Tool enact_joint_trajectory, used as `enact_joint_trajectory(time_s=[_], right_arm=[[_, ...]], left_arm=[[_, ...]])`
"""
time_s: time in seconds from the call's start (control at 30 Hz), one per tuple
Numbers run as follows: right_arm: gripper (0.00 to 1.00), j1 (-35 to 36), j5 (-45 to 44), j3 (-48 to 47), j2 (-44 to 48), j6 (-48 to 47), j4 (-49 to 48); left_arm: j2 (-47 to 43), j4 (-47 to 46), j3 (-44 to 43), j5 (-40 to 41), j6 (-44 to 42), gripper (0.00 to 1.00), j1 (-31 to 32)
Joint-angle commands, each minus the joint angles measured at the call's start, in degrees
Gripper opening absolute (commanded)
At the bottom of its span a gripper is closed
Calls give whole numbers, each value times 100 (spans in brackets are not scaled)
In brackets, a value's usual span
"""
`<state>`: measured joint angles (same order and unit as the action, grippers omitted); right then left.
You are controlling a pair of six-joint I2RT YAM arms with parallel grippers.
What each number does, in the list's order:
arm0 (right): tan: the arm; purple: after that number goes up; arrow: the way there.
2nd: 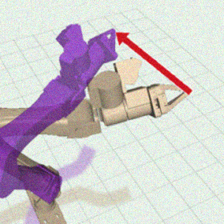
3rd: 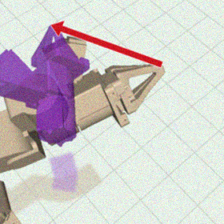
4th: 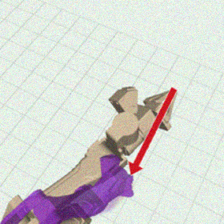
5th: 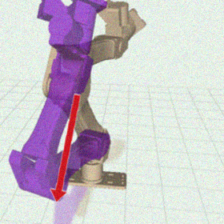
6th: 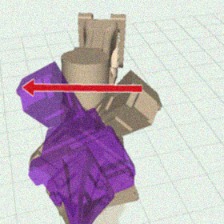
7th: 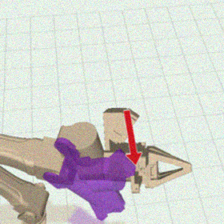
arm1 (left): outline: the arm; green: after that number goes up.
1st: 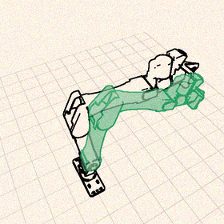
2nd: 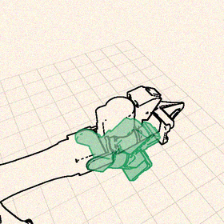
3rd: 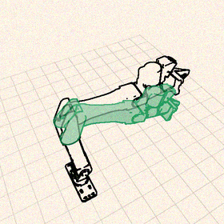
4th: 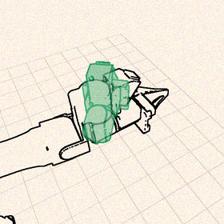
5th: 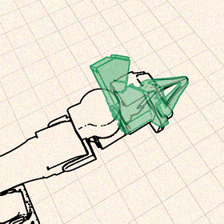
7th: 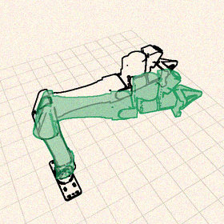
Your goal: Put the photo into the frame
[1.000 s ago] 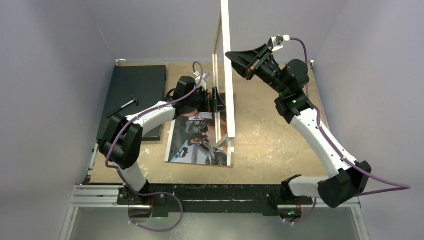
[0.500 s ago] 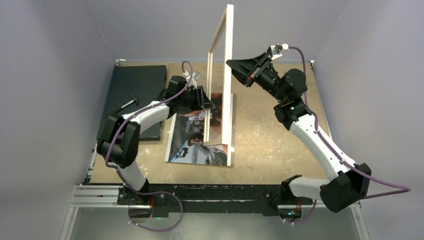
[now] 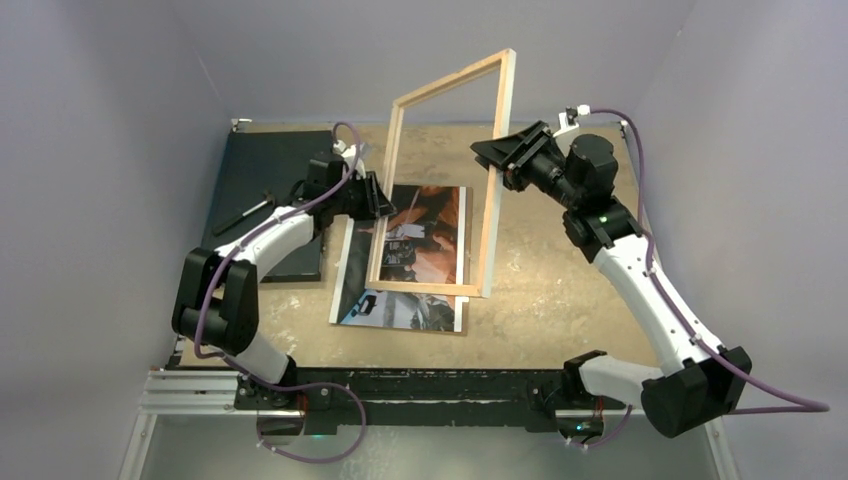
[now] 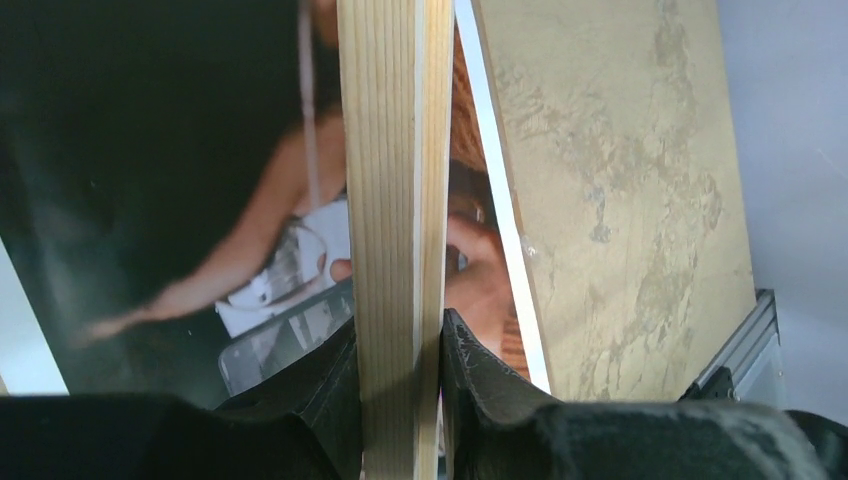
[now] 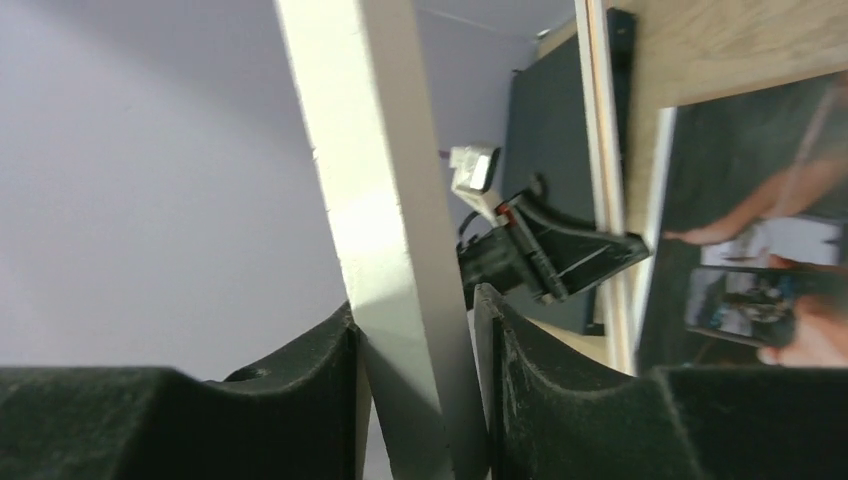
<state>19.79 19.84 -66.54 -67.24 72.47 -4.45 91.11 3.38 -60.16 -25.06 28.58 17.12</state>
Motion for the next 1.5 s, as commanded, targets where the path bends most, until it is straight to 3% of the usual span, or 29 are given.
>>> enact_joint_trajectory(time_s=[0.0, 0.13, 0.23, 0.5, 0.67, 0.97, 1.17, 1.47], right_arm=[[39, 0, -557, -641, 23, -916, 1309], [38, -21, -1590, -1331, -183, -1957, 2736], [39, -83, -1926, -1222, -207, -2473, 2913], [39, -668, -2312, -731, -330, -3223, 3271], [46, -1088, -2723, -133, -312, -3572, 3257], [40, -1681, -2067, 834, -668, -3735, 2342], [59, -1801, -2091, 883, -1021, -3915, 2293], [66, -1963, -1999, 1390, -1532, -4044, 1929]], left_arm=[[-399, 36, 3, 335, -223, 0, -48], [-466, 242, 26, 410, -382, 0, -51], [-398, 290, 13, 384, -384, 0, 77], [101, 463, -534, 1013, -498, 0, 1216], [285, 122, -487, 1224, -306, 0, 1355], [903, -31, -630, 1444, -463, 0, 1581], [1230, -47, -819, 1623, -487, 0, 1802], [1692, -65, -1179, 1716, -316, 0, 1893]])
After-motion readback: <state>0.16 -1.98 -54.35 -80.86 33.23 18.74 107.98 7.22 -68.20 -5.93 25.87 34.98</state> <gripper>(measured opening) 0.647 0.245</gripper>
